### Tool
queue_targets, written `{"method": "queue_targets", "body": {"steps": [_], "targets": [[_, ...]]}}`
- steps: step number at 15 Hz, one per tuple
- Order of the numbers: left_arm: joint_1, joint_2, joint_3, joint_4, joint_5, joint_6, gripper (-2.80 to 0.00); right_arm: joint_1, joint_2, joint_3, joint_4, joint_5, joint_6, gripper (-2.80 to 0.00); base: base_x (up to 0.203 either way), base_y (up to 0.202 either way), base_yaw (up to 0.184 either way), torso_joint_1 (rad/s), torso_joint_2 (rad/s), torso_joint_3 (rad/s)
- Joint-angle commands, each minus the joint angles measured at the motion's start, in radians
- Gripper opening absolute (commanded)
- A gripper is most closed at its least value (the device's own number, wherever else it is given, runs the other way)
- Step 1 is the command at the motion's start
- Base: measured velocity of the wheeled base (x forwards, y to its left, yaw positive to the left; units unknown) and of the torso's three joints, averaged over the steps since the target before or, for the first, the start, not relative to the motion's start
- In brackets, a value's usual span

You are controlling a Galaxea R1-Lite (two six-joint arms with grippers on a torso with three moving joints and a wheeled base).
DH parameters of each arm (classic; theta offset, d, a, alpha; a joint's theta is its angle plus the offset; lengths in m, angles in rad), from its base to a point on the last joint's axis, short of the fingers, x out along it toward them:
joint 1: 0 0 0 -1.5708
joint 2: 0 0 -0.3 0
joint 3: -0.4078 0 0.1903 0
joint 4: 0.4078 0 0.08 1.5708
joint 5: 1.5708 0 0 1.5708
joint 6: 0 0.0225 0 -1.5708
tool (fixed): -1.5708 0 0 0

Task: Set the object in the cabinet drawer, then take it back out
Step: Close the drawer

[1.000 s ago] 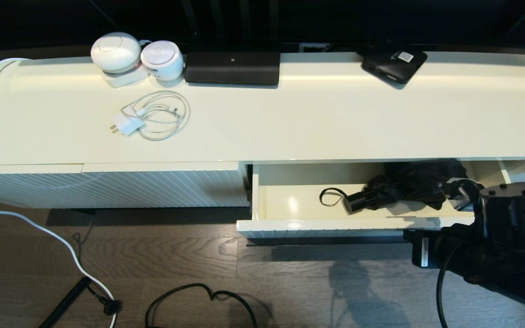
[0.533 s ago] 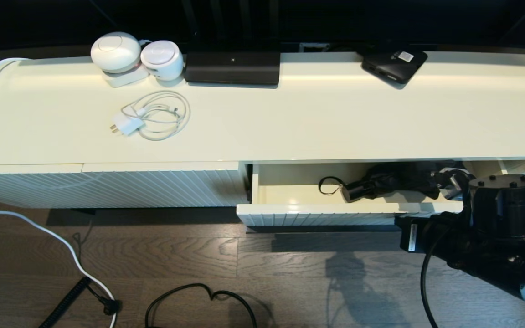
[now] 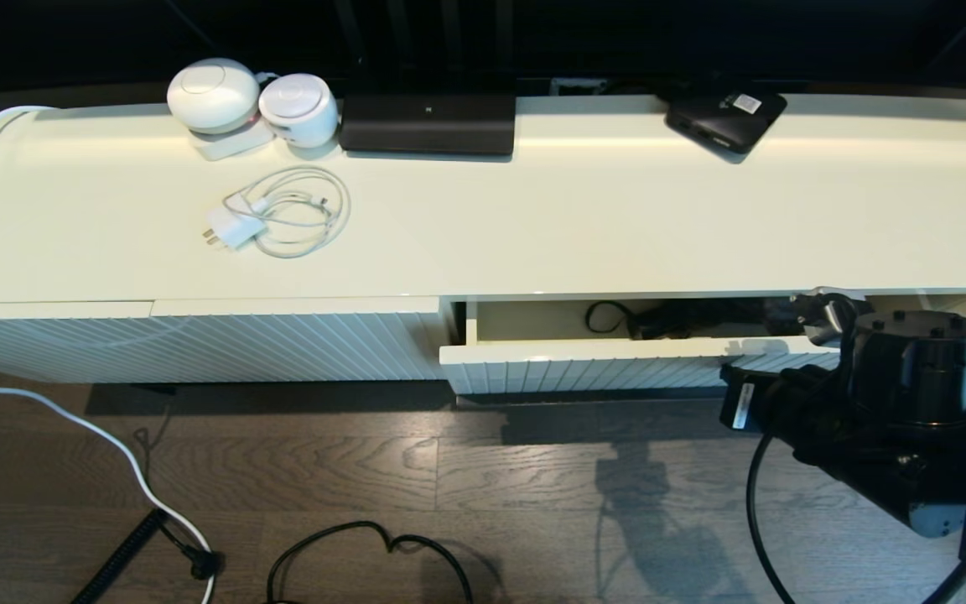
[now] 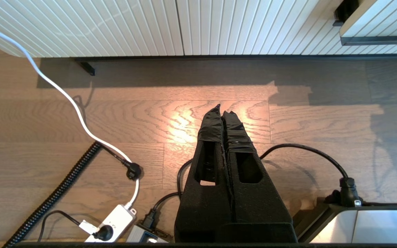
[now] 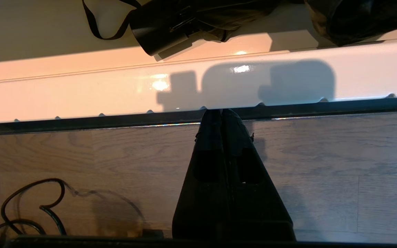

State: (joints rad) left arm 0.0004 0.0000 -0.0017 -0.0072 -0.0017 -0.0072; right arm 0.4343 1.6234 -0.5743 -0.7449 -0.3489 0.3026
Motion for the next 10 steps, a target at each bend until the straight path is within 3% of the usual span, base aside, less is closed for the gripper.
{"method": "queue_targets", "body": {"steps": [1, 6, 10], "targets": [[0.001, 0.000, 0.002, 0.000, 0.000, 0.000, -2.80, -0.001, 0.024, -0.002, -0.021, -0.003, 0.001, -2.80, 0.000, 0.000, 0.000, 0.000, 0.00, 0.000], [0.001, 0.000, 0.000, 0.000, 0.000, 0.000, -2.80, -0.002, 0.085, -0.003, -0.126, -0.005, 0.003, -2.80, 0.000, 0.000, 0.000, 0.000, 0.00, 0.000], [0.001, 0.000, 0.000, 0.000, 0.000, 0.000, -2.80, -0.002, 0.161, -0.029, -0.234, -0.055, 0.001, -2.80, 0.000, 0.000, 0.000, 0.000, 0.00, 0.000]]}}
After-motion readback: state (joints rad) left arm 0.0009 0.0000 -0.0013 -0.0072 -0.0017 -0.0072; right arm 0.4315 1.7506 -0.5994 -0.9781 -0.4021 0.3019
